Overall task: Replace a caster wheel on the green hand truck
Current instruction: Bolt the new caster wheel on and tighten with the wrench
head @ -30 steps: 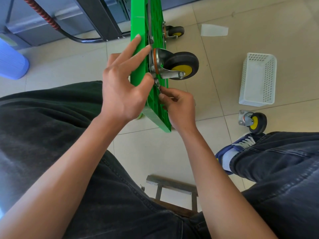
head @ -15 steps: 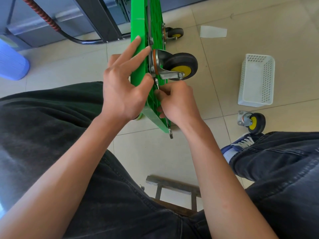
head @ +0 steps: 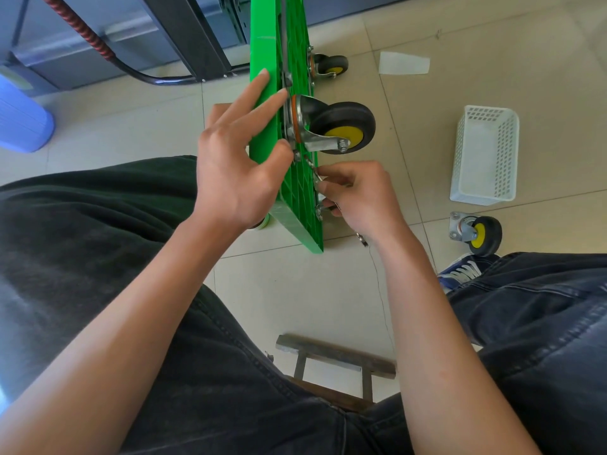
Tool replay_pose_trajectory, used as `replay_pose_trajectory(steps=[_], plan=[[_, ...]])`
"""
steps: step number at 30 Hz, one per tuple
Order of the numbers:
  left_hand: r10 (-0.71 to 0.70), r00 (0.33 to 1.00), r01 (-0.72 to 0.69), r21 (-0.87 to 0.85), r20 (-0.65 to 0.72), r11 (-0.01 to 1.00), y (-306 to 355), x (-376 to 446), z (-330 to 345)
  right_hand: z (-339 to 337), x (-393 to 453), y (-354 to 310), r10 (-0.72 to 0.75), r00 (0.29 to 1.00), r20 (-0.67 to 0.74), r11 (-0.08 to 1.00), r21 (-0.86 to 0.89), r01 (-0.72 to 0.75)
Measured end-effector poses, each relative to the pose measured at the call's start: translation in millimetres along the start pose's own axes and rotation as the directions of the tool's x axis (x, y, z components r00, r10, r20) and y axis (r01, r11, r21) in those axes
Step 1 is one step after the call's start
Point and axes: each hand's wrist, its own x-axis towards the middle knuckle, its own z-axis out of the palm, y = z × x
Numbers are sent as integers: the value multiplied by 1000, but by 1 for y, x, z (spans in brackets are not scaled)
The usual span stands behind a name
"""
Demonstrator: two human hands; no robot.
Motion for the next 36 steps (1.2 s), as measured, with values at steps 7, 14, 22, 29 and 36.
replay_pose_trajectory(steps=[7,14,22,29,36], plan=[[-7,1000,7,1,2,1000,-1,-1,0,20,2,11,-109,987,-117,992,57,116],[-5,1000,5,0,2,1000,-1,0,0,30,4,21,-115,980,-160,981,138,137],[2,1000,-2,11,3,1000,-2,-1,0,37,0,17,-113,983,-144,961,237,145],[7,1000,-7,8,-2,1000,-2,0,1,44,-1,13,-40,989,-140,939,334,85],[7,1000,-7,16,-3,1000,-2,-1,1,44,-4,7,-28,987,-156,952,297,74]])
